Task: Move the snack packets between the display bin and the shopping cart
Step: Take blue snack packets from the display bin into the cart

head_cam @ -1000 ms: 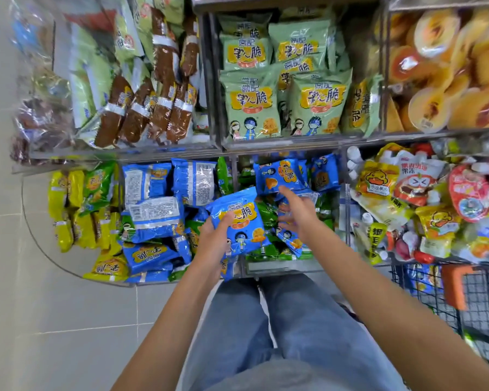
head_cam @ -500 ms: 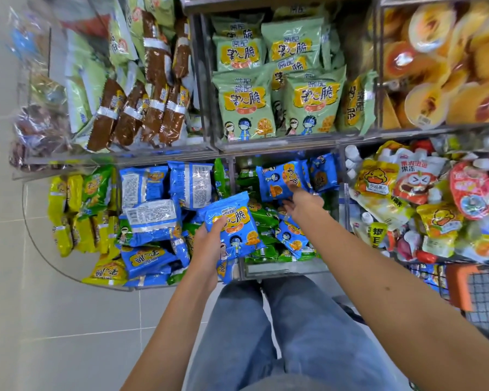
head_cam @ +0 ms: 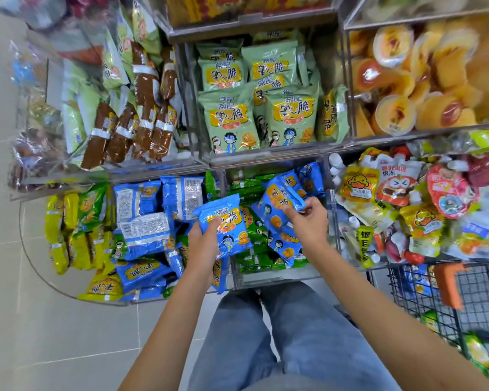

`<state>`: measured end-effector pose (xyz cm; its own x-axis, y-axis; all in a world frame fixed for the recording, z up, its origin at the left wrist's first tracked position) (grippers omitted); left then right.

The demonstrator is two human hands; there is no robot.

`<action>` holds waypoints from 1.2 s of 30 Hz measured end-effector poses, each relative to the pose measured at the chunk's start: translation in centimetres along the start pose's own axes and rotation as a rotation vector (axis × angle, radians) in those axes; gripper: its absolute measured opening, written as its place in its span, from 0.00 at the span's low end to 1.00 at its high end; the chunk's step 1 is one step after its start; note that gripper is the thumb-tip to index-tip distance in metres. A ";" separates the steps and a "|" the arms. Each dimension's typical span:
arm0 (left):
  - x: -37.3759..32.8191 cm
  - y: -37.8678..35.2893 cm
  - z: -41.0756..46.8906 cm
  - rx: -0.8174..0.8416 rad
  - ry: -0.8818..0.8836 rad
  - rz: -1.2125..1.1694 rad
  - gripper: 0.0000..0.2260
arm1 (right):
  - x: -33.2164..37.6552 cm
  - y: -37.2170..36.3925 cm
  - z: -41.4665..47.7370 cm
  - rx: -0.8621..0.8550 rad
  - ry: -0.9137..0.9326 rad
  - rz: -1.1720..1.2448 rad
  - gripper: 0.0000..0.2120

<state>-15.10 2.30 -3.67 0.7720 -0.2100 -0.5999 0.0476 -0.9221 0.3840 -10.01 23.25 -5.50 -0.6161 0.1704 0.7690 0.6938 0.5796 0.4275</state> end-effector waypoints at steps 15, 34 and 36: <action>-1.0 -0.6 0.4 0.048 -0.029 0.058 0.21 | 4.3 0.3 -1.5 0.489 0.045 0.066 0.07; -3.4 -0.6 -0.2 -0.058 -0.330 0.122 0.28 | 4.4 -3.1 -2.8 0.374 -0.018 0.132 0.14; -2.7 -2.0 -0.5 0.115 -0.101 -0.074 0.27 | 4.4 -4.1 -3.7 0.389 -0.035 0.126 0.13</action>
<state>-16.96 4.83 -2.46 0.7012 -0.1662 -0.6933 0.0251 -0.9661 0.2570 -14.18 18.64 -2.10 -0.5519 0.2825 0.7846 0.5761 0.8094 0.1137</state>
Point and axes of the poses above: each hand's wrist, its own z-axis towards the middle knuckle, its own y-axis out of the back of the hand, x = y × z, the point moved 5 cm from there along z, towards the middle knuckle, and after that the axes turned 12 degrees about -x, right-handed, at the moved point
